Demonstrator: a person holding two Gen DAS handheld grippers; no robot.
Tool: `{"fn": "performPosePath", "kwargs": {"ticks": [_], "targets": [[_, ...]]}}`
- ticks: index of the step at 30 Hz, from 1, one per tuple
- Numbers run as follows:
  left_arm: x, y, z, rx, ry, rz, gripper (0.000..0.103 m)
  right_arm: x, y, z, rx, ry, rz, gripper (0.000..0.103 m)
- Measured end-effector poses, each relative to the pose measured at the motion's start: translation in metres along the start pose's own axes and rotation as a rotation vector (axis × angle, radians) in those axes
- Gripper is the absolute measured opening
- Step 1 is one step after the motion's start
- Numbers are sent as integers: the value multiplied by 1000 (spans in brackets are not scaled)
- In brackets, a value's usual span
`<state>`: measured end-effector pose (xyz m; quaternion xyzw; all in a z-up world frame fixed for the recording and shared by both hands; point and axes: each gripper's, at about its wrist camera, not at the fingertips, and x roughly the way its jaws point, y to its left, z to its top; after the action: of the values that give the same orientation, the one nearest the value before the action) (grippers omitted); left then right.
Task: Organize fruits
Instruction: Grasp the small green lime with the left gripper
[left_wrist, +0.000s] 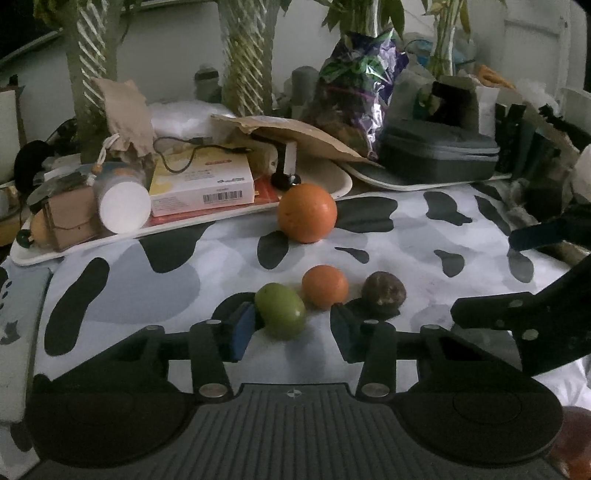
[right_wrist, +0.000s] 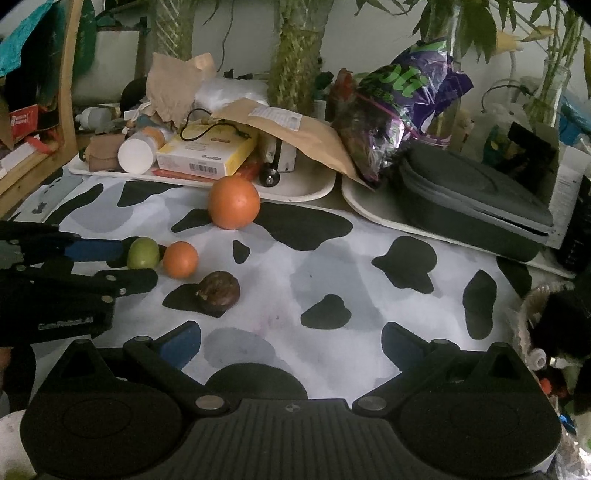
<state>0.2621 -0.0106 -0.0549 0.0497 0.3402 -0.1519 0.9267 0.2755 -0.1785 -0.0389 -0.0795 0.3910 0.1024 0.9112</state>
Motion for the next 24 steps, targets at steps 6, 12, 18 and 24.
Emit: {"fn": "performPosePath", "kwargs": {"ticks": [6, 12, 18, 24], "targets": [[10, -2, 2, 40, 2, 28, 43, 2, 0, 2, -8, 2, -2, 103], [17, 0, 3, 53, 9, 45, 35, 2, 1, 2, -15, -1, 5, 103], [14, 4, 3, 43, 13, 31, 29, 5, 4, 1, -22, -9, 22, 103], [9, 10, 4, 33, 7, 16, 29, 18, 13, 1, -63, -21, 60, 103]]}}
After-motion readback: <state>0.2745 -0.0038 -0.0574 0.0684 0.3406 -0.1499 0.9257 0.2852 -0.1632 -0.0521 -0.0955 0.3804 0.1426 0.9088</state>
